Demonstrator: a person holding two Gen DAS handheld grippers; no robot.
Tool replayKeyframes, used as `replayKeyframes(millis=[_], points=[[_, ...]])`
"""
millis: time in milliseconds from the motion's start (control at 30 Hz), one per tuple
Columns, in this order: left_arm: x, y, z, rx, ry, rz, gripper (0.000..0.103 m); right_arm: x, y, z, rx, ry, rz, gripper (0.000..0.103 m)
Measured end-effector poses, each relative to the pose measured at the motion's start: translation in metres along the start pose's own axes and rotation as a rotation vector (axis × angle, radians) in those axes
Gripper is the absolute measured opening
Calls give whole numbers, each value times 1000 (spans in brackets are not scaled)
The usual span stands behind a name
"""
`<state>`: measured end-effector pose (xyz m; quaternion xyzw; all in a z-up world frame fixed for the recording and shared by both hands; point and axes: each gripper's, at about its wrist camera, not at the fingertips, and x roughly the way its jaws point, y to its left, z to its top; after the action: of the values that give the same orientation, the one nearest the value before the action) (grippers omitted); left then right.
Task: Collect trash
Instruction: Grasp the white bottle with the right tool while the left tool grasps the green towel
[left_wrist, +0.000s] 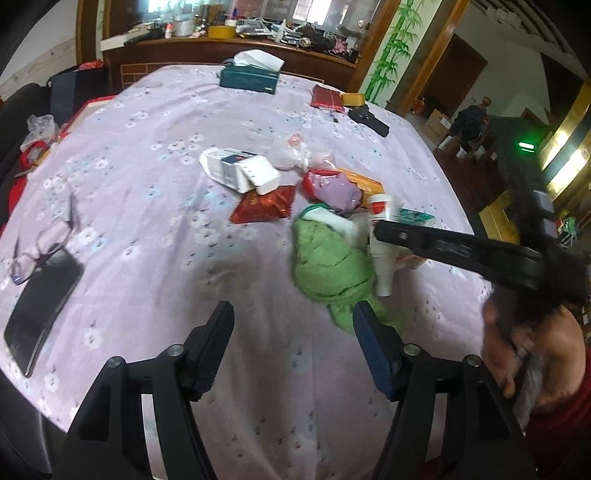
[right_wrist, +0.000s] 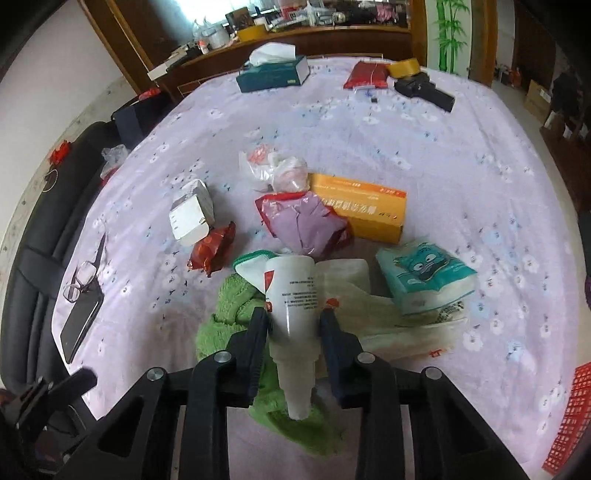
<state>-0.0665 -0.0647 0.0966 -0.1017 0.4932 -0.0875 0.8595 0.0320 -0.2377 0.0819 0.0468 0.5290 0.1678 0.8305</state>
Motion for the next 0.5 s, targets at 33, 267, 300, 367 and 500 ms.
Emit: replayKeyframes(millis=[33, 267, 300, 367, 500], points=[[4, -1, 2, 2, 7, -5, 65, -7, -3, -1, 8, -14, 11, 31], [55, -17, 18, -11, 98, -32, 65, -65, -30, -25, 81, -117, 13, 31], [62, -19, 19, -10, 108, -29, 65, -73, -35, -29, 97, -130, 16, 31], [75, -22, 22, -10, 125, -15, 65, -87, -43, -37, 118, -155, 9, 31], [96, -30, 26, 3, 142, -18, 68, -111, -53, -49, 133, -191, 8, 31]])
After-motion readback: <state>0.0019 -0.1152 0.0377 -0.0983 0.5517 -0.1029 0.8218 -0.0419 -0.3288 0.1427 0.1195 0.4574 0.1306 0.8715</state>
